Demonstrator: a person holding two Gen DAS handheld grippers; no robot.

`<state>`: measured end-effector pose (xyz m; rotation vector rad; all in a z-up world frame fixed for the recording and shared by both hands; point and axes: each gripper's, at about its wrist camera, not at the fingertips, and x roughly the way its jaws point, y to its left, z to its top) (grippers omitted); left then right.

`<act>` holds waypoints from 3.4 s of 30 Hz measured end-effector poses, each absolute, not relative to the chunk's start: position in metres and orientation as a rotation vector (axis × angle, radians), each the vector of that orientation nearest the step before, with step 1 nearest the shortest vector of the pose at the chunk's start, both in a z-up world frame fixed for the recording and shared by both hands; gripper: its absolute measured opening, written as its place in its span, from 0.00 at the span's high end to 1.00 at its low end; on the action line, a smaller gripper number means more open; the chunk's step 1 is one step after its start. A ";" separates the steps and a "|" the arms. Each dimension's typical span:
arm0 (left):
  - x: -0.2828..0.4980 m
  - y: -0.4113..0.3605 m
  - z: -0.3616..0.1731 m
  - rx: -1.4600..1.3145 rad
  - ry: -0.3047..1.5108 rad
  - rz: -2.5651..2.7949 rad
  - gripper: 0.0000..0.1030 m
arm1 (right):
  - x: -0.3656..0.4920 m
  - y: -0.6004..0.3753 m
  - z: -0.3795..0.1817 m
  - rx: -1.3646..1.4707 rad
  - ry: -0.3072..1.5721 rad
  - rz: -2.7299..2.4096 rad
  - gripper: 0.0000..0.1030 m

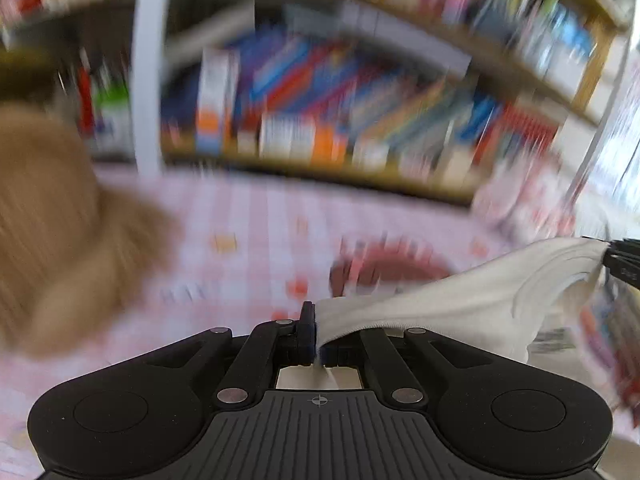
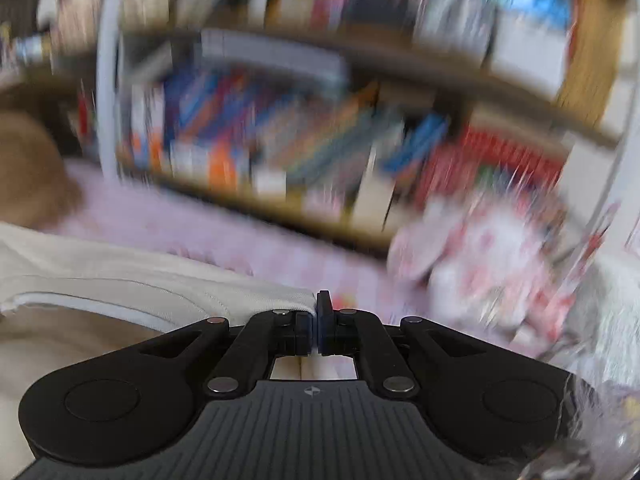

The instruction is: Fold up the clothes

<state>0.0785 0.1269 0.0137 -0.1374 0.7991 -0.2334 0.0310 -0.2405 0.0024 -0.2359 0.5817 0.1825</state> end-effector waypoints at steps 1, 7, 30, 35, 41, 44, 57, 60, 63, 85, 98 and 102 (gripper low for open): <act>0.090 0.128 0.005 -0.135 0.812 -0.237 0.99 | 0.044 -0.240 -0.012 -0.245 0.608 0.178 0.97; 0.160 0.135 -0.017 -0.098 0.854 -0.261 0.97 | 0.133 -0.232 -0.026 -0.285 0.640 0.146 0.97; 0.134 0.132 -0.032 0.194 0.720 -0.262 0.38 | 0.112 -0.236 -0.049 -0.219 0.723 0.185 0.51; 0.122 0.108 -0.033 0.303 0.674 -0.282 0.38 | 0.042 -0.222 -0.049 -0.176 0.741 0.172 0.50; 0.160 0.069 -0.047 0.521 0.698 -0.300 0.39 | -0.007 -0.212 -0.056 -0.171 0.801 0.140 0.51; 0.181 0.052 -0.058 0.709 0.679 -0.339 0.39 | -0.018 -0.207 -0.065 -0.229 0.849 0.128 0.55; 0.275 0.159 -0.049 -0.287 0.901 0.003 0.49 | -0.030 -0.251 -0.044 -0.011 0.843 0.054 0.51; 0.235 0.150 -0.036 -0.071 0.854 -0.066 0.49 | -0.025 -0.279 -0.033 0.045 0.822 0.005 0.51; 0.180 0.144 -0.025 0.026 0.818 -0.176 0.49 | -0.010 -0.311 -0.035 0.058 0.828 -0.071 0.51; -0.047 0.119 -0.036 -0.145 0.828 -0.045 0.49 | 0.109 -0.385 -0.048 -0.569 0.808 -0.240 0.91; -0.026 0.121 -0.029 0.154 0.774 -0.022 0.48 | 0.055 -0.340 -0.038 -0.395 0.759 0.001 0.59; -0.008 0.111 -0.042 0.335 0.755 -0.085 0.49 | -0.018 -0.306 -0.027 -0.164 0.831 0.209 0.55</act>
